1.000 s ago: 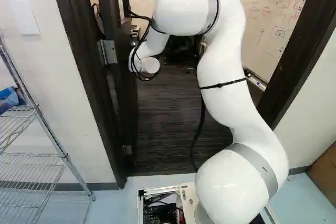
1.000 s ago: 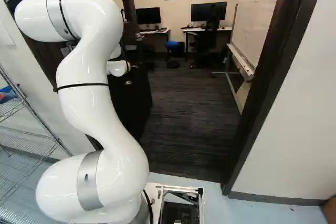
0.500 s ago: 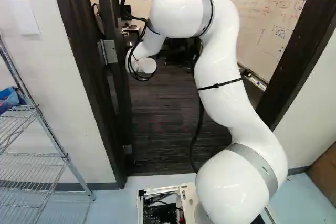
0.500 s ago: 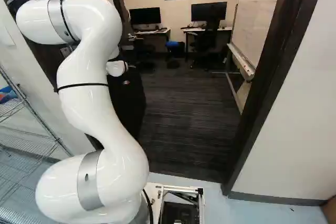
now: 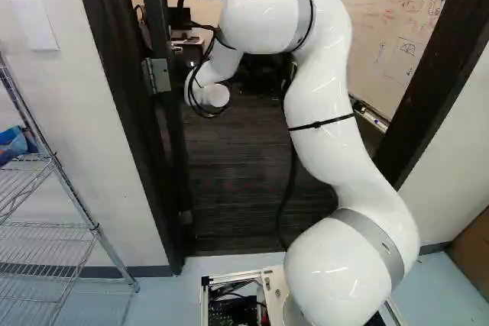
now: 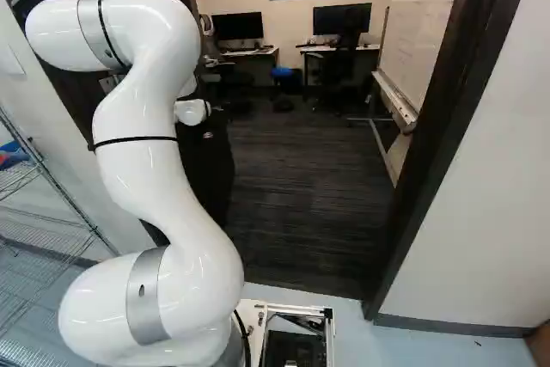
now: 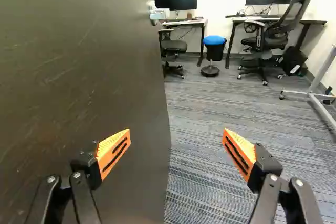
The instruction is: Open the door and move inside
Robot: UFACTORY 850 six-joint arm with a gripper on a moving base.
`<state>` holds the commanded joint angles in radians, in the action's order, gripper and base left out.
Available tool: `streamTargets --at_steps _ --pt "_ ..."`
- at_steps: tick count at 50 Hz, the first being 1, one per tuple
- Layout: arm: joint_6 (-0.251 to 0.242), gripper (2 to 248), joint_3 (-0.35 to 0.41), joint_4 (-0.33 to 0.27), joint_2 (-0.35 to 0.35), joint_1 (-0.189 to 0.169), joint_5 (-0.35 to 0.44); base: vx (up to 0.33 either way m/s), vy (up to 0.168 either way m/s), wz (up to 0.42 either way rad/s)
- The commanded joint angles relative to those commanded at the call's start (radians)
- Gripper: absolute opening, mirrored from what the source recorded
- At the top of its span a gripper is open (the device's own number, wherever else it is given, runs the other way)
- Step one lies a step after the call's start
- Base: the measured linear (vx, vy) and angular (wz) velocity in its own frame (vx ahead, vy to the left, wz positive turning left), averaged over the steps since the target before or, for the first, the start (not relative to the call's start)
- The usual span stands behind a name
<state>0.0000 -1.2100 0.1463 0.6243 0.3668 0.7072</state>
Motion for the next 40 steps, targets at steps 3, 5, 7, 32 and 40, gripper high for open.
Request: streamTargets --at_steps 3,5,7,32,40 --pt "0.000 247 0.011 0.000 -0.008 -0.006 0.000 0.000 0.000 0.000" --pt "0.000 247 0.018 0.000 -0.014 -0.010 0.000 0.000 0.000 0.000" --pt "0.000 247 0.026 0.000 -0.019 -0.014 0.000 0.000 0.000 0.000" --pt "0.000 247 0.156 0.000 -0.118 -0.051 0.000 0.000 0.000 0.000" --pt "0.000 247 0.206 0.000 -0.157 -0.057 0.000 0.000 0.000 0.000"
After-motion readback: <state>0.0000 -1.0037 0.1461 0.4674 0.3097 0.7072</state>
